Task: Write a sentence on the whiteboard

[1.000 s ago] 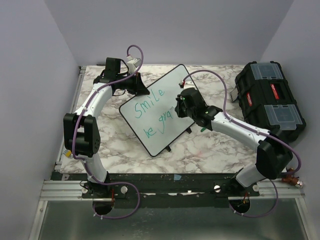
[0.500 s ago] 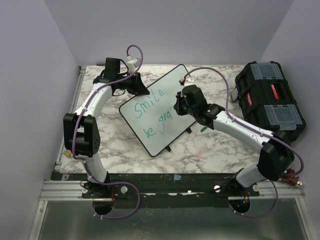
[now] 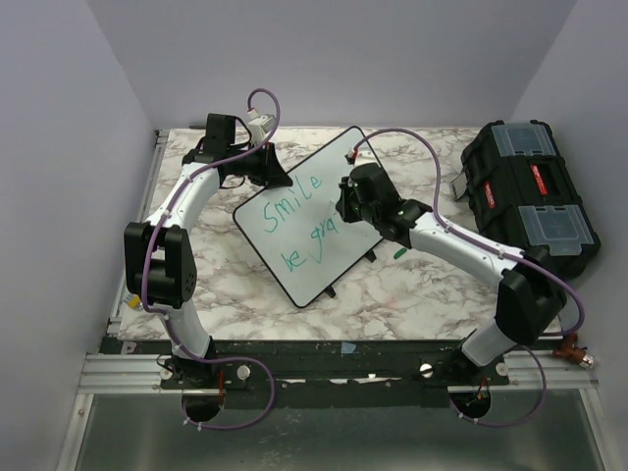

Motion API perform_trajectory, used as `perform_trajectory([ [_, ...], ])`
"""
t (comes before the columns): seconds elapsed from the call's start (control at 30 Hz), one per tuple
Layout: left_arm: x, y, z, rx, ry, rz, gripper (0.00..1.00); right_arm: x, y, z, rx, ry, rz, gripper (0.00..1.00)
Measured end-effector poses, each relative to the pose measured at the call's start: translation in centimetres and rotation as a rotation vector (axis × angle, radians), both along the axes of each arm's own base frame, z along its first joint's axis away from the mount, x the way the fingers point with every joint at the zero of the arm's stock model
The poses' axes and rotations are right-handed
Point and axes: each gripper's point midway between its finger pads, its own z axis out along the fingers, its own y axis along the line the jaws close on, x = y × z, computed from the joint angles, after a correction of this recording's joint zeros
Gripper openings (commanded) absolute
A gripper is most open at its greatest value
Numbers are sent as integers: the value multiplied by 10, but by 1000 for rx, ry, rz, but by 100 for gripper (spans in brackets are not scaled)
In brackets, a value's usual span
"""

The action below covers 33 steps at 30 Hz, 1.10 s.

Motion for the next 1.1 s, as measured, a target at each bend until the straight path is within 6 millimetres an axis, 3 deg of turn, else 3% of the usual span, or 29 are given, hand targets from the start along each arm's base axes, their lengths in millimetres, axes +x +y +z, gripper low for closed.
perform_trajectory([
  [0.23, 0, 0, 0, 0, 0, 1, 0, -5, -4, -5, 3, -1, 0, 1],
  [0.87, 0, 0, 0, -2, 2, 1, 0, -46, -29, -41, -42, 102, 29, 1],
  [1.1, 0, 0, 0, -2, 3, 2, 0, -46, -32, -43, -48, 102, 20, 1],
])
